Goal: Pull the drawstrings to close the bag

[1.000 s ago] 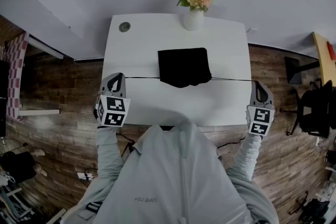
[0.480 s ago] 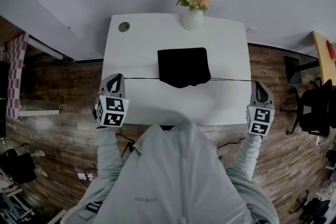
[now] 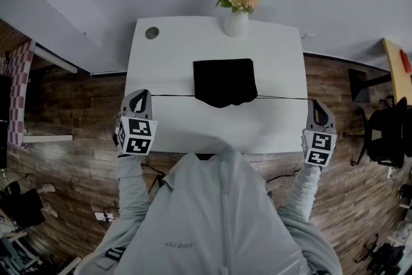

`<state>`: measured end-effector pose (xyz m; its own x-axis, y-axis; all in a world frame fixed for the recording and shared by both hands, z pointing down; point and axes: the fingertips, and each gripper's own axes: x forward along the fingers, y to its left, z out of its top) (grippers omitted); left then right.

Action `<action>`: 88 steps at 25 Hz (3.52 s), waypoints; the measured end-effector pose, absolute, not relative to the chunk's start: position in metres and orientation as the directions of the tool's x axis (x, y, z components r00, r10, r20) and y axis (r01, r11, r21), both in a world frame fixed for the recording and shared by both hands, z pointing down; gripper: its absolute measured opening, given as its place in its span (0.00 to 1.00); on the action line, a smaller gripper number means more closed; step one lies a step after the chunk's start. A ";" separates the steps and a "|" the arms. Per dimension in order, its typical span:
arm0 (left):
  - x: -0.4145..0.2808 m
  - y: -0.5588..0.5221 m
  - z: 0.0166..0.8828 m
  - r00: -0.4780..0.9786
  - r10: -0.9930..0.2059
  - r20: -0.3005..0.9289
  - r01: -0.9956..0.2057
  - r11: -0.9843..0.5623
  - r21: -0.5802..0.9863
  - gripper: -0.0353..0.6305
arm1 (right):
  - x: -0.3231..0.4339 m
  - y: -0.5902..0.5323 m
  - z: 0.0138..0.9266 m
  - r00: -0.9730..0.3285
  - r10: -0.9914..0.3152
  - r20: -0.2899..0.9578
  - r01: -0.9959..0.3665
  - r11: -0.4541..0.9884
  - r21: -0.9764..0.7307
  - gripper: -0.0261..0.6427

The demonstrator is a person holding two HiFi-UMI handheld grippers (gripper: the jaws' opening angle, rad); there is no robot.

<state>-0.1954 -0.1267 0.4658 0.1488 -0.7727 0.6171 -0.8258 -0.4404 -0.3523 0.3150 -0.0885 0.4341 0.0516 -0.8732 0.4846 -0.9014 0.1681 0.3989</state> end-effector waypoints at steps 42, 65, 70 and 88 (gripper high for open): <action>-0.073 -0.134 0.556 0.410 -0.578 0.706 -0.760 -0.644 -0.086 0.09 | 0.156 -0.110 0.556 -0.351 -0.665 0.659 -0.828 0.549 0.114 0.08; -0.054 -0.107 0.591 0.437 -0.529 0.727 -0.738 -0.673 -0.045 0.10 | 0.141 -0.083 0.601 -0.346 -0.603 0.719 -0.847 0.530 0.037 0.11; -0.059 -0.109 0.574 0.436 -0.553 0.710 -0.744 -0.665 -0.061 0.23 | 0.149 -0.083 0.575 -0.349 -0.655 0.670 -0.880 0.475 0.006 0.17; -0.062 -0.142 0.450 0.442 -0.755 0.485 -0.796 -0.579 -0.177 0.25 | 0.168 -0.121 0.435 -0.375 -0.850 0.369 -0.907 0.419 0.043 0.19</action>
